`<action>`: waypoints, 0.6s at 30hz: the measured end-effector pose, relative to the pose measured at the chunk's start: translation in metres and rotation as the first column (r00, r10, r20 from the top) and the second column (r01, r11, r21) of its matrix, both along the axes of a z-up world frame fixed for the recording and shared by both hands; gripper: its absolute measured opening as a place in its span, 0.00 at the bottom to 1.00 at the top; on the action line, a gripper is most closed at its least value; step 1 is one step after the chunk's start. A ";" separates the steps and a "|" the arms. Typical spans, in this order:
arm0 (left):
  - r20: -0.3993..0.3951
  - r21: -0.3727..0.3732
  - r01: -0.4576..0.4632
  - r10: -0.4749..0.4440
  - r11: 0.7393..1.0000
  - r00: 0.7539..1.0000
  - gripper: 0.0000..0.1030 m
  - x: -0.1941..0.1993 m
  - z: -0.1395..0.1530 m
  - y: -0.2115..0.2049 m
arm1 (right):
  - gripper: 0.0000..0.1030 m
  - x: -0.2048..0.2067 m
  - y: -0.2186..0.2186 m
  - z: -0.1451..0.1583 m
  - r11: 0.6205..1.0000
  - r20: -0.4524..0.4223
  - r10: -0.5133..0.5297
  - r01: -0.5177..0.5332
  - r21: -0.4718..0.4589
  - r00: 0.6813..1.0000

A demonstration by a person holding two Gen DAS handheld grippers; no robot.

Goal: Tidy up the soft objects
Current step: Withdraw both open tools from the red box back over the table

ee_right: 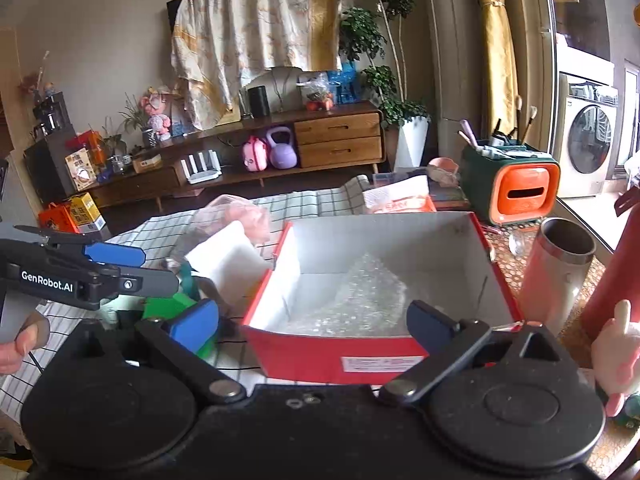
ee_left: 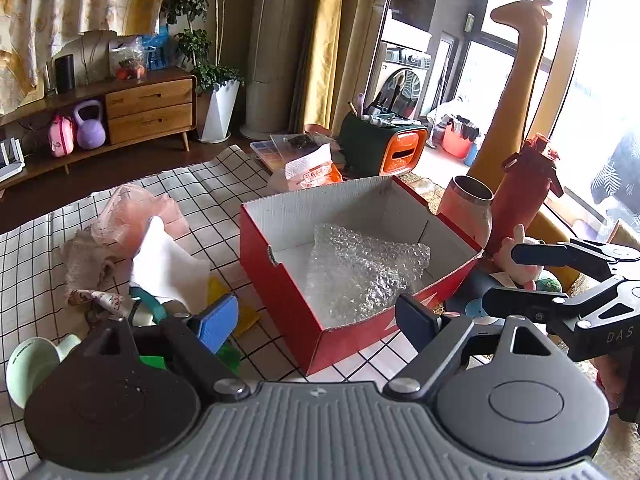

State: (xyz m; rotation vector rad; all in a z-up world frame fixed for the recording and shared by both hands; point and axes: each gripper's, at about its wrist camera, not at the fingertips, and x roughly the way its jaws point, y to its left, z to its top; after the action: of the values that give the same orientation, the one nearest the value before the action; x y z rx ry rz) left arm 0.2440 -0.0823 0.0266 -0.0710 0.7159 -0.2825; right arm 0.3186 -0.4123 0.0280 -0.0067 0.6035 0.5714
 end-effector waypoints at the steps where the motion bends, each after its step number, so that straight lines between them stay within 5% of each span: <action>1: 0.003 -0.002 -0.005 0.005 1.000 1.000 0.84 -0.006 0.000 0.006 | 0.99 -0.003 0.003 0.001 1.000 0.002 0.008 -0.008 0.004 1.000; 7: 0.025 0.011 -0.044 0.044 0.999 0.999 0.97 -0.036 -0.003 0.037 | 0.99 -0.017 0.028 0.001 0.998 0.005 0.054 -0.054 0.020 0.999; 18: 0.055 0.028 -0.138 0.137 0.990 0.989 1.00 -0.085 -0.036 0.084 | 0.99 -0.030 0.077 -0.017 0.993 -0.039 0.113 -0.113 0.019 0.993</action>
State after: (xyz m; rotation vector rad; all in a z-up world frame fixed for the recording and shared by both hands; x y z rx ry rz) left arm 0.1593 0.0013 -0.0093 -0.0816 0.6594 -0.1403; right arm 0.2885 -0.3350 0.0105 -0.0139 0.6401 0.6878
